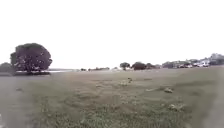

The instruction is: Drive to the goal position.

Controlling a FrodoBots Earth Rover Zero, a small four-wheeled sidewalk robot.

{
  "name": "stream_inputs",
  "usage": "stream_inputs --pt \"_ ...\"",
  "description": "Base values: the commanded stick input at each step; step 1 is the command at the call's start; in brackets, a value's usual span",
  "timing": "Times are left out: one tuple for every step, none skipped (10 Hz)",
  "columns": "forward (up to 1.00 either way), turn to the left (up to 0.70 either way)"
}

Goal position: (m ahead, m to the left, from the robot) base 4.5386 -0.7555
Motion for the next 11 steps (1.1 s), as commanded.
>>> stream_inputs --pt "0.85 0.00" --pt "0.85 0.00" --pt "0.85 -0.34" --pt "0.85 -0.34" --pt "0.85 -0.34" --pt "0.85 -0.34" --pt "0.85 -0.34" --pt "0.85 -0.34" --pt "0.85 -0.34" --pt "0.85 0.00" --pt "0.85 0.00"
